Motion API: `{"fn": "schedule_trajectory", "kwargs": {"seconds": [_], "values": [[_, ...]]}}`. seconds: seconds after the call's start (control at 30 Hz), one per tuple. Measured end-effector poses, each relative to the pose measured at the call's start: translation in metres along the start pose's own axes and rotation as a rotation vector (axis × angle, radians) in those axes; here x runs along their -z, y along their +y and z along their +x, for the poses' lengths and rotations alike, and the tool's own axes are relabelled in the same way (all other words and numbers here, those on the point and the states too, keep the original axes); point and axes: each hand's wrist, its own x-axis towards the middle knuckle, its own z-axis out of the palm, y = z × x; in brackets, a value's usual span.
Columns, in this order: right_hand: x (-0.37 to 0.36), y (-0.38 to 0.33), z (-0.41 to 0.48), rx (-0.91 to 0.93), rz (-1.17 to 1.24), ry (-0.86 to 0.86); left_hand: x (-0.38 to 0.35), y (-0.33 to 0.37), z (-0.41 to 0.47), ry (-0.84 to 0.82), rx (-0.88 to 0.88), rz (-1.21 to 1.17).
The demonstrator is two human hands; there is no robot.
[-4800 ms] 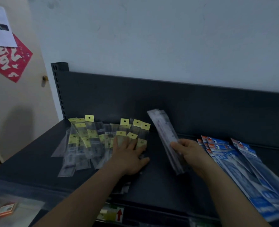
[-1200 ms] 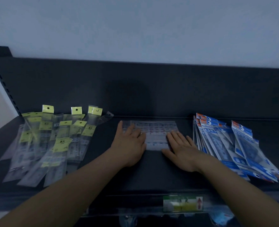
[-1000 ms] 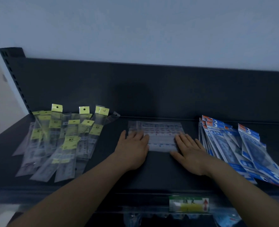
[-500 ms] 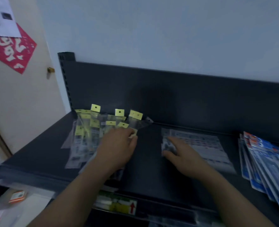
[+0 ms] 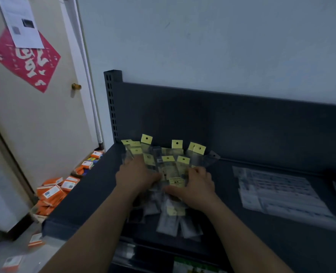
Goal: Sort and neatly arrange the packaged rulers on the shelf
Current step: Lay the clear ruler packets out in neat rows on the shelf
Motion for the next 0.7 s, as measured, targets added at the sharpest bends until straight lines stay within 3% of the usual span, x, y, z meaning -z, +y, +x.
{"fn": "schedule_trajectory", "kwargs": {"seconds": [0.23, 0.53, 0.63, 0.7], "values": [[-0.002, 0.015, 0.002, -0.047, 0.344, 0.075, 0.013, -0.021, -0.004, -0.054, -0.128, -0.197], [0.01, 0.015, 0.001, -0.095, 0.585, 0.207, 0.026, -0.038, -0.019, -0.018, -0.325, -0.493], [0.016, 0.004, 0.0, -0.106, 0.917, 0.186, 0.026, -0.032, -0.03, -0.111, -0.288, -0.875], [0.019, -0.007, 0.001, -0.116, 1.162, 0.095, 0.026, -0.025, -0.037, -0.176, -0.267, -0.967]]}}
